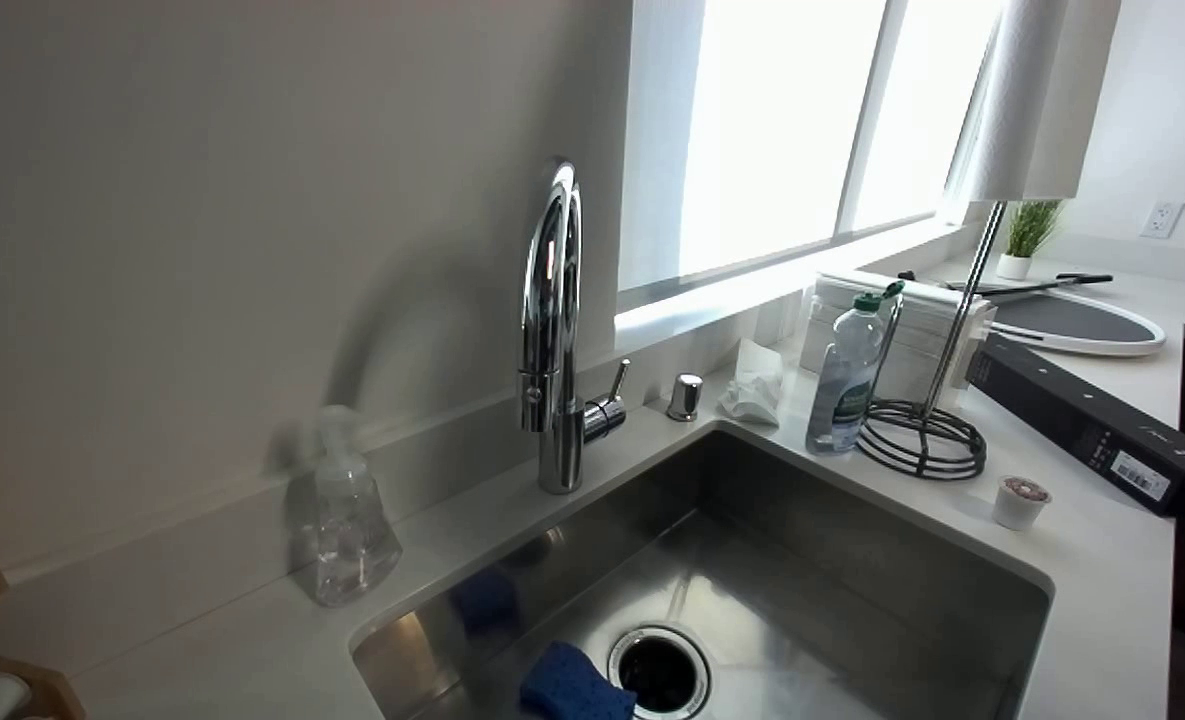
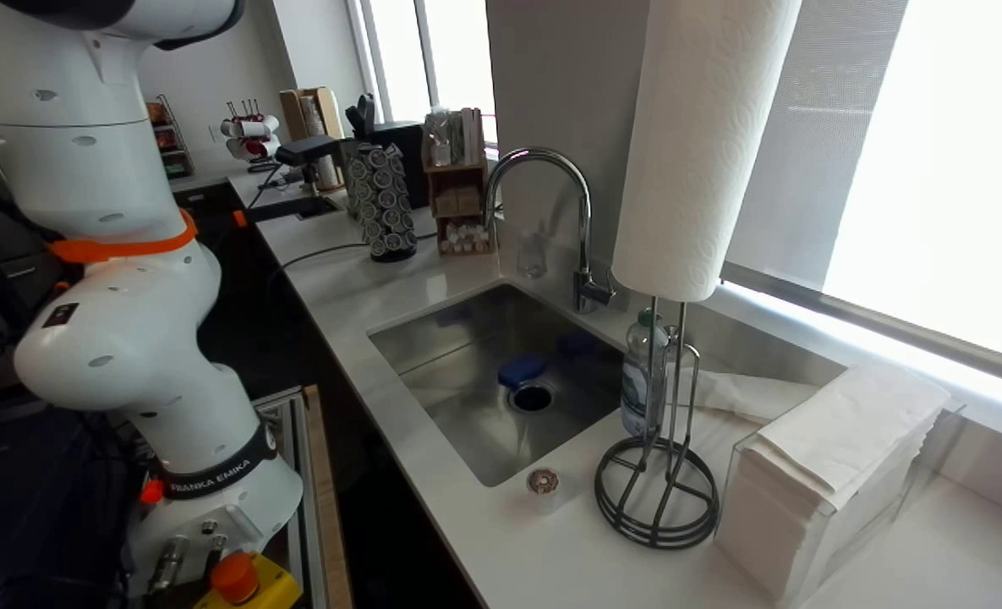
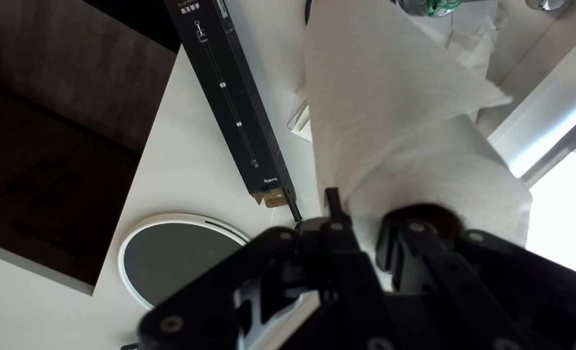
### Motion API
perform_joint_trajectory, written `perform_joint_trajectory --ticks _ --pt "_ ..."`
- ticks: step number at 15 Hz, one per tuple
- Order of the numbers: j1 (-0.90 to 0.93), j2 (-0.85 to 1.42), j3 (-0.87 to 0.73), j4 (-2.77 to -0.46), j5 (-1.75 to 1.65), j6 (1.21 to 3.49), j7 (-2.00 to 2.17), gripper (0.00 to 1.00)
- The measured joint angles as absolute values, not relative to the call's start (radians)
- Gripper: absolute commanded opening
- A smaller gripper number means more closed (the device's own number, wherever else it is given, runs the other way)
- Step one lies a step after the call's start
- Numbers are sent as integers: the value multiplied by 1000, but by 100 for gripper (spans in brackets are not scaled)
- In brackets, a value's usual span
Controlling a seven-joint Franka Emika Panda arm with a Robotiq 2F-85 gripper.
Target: Pick up the paper towel roll and place it on the paper towel holder
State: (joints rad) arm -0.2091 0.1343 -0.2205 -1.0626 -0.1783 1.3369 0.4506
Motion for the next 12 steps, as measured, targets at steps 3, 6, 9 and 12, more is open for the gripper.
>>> perform_joint_trajectory --ticks 3,6,9,12 --pt "-208 129 -220 -1079 -185 1337 449 4" --pt "-203 114 -215 -1106 -201 1356 447 4" --pt "-195 80 -206 -1170 -212 1404 447 4" --pt "-193 31 -199 -1261 -212 1462 447 4"
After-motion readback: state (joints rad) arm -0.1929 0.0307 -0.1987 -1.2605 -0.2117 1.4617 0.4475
